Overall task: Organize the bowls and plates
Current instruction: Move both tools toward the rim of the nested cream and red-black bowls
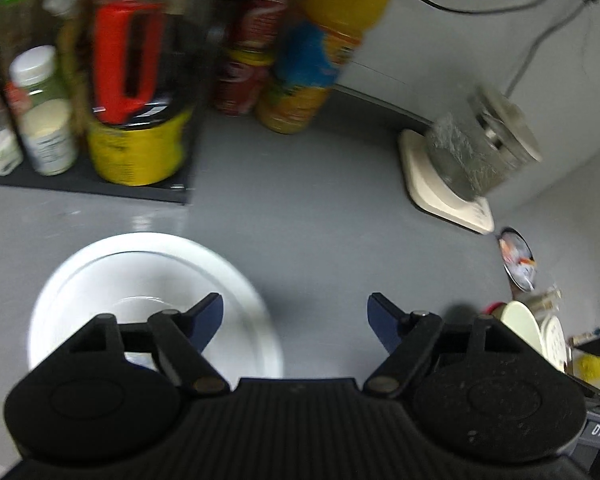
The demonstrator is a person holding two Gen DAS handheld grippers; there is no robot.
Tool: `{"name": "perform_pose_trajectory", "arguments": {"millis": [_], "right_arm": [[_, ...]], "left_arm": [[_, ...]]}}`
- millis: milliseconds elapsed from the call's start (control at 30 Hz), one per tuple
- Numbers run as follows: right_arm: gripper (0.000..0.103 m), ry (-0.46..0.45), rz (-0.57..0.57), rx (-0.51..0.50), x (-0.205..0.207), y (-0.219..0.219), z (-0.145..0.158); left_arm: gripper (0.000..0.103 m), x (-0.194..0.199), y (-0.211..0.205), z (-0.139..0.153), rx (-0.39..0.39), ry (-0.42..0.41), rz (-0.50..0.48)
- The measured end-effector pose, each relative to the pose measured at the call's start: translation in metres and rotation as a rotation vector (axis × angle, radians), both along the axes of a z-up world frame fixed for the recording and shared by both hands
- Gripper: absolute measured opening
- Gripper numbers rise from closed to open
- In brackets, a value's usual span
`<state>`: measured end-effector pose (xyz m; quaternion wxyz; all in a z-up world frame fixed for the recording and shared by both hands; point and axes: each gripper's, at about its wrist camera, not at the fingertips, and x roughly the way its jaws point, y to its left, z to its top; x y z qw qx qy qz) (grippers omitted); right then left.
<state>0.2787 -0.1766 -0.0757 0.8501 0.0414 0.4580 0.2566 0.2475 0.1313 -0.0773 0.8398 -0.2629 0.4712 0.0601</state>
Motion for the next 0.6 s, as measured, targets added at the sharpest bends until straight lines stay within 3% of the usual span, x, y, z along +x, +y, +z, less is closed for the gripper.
{"name": "perform_pose_trajectory", "arguments": {"millis": [600], "right_arm": [[0.103, -0.015, -0.329, -0.018, 0.013, -0.106, 0.003]], "left_arm": [[0.078, 0.064, -0.122, -0.008, -0.048, 0.006, -0.293]]}}
